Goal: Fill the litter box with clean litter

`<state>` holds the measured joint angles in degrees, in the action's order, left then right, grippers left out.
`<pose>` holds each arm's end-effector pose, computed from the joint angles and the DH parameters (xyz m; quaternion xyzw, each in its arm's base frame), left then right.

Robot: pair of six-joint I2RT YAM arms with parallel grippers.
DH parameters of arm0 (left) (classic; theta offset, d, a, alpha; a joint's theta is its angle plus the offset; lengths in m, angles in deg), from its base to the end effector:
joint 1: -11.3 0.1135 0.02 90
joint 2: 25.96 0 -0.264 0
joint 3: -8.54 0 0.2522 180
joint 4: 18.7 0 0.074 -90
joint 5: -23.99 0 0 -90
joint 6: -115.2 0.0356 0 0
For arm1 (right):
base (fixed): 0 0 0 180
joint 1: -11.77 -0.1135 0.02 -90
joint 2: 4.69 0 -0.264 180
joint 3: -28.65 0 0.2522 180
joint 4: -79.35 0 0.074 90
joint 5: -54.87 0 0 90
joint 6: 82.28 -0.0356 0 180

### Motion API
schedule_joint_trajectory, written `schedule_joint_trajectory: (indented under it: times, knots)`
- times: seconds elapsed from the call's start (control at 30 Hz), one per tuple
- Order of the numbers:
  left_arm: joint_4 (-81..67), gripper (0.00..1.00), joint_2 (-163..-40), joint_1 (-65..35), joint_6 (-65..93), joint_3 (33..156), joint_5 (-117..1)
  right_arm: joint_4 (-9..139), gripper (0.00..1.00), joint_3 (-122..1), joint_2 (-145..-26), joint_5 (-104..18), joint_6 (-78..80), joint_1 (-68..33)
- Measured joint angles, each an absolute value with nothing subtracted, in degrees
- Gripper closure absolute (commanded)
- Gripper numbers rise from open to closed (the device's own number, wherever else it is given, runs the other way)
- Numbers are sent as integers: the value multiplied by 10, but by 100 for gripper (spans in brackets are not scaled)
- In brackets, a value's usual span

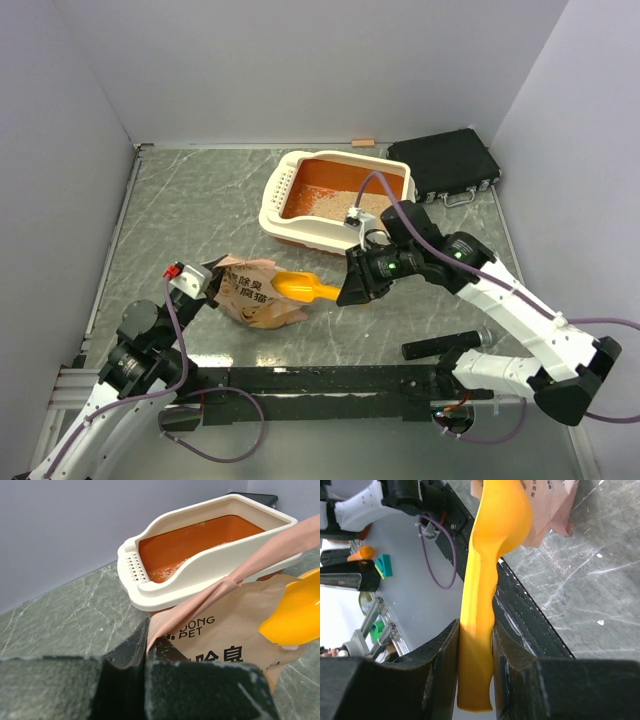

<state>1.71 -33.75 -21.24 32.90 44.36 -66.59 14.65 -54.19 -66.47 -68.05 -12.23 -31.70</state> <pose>0.0758 -0.0479 0.2823 0.2230 0.6197 -0.1586 0.7356 0.1360 0.1556 0.3651 -0.2889 0.8404 0.4200 0.1842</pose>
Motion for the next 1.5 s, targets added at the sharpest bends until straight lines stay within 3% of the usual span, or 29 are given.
schedule_joint_trajectory:
  times: [0.53,0.97,1.5]
  knots:
    - [22,99,-339,-211,329,444,-610,271,100,-461,-763,-720,-164,-340]
    - [22,99,-341,-211,329,444,-603,428,98,-356,-699,-645,-351,-343]
    - [24,99,-341,-211,329,444,-597,499,83,-287,-633,-526,-482,-346]
